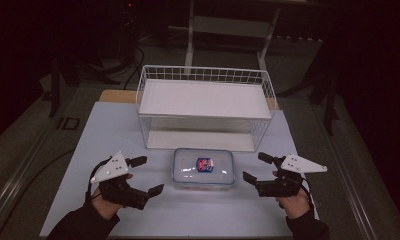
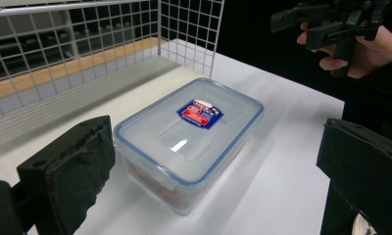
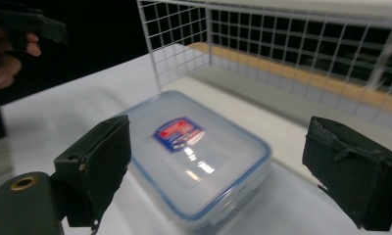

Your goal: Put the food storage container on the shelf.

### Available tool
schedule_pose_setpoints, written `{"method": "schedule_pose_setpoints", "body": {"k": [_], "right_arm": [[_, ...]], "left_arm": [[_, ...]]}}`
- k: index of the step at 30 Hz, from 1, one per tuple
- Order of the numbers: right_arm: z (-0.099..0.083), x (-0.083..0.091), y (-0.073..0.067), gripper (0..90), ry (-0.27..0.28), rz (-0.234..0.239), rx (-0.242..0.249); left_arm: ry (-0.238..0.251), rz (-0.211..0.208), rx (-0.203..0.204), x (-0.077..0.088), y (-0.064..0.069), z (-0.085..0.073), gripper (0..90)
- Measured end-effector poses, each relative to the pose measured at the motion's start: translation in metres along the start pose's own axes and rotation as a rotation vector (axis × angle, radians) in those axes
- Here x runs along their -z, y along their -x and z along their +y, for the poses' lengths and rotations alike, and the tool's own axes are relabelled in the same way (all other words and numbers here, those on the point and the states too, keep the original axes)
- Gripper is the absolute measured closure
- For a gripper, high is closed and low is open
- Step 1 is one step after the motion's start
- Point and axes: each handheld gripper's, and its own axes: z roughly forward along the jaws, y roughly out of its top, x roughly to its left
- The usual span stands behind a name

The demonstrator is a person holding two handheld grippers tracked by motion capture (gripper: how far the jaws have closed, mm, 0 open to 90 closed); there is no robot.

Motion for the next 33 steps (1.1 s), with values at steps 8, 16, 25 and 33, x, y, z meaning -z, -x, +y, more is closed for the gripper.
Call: {"method": "schedule_pose_setpoints", "body": {"k": [8, 16, 25, 33], "right_arm": [[0.005, 0.0, -0.001, 18.0, 0.026, -0.029, 0.061], [0.01, -0.001, -0.011, 16.8, 0.017, -0.087, 0.069], [0.007, -0.009, -0.016, 10.1, 0.037, -0.09, 0.067], [0.003, -0.016, -0.02, 10.2, -0.005, -0.082, 0.059]], "left_arm": [[-0.044, -0.002, 0.024, -0.022, -0.008, 0.019, 0.8], [-0.101, -0.018, 0.184, -0.054, -0.034, 0.016, 0.9], [-0.256, -0.035, 0.393, -0.086, -0.068, -0.001, 0.9], [-0.328, -0.097, 0.595, -0.107, -0.09, -0.027, 1.0]]}}
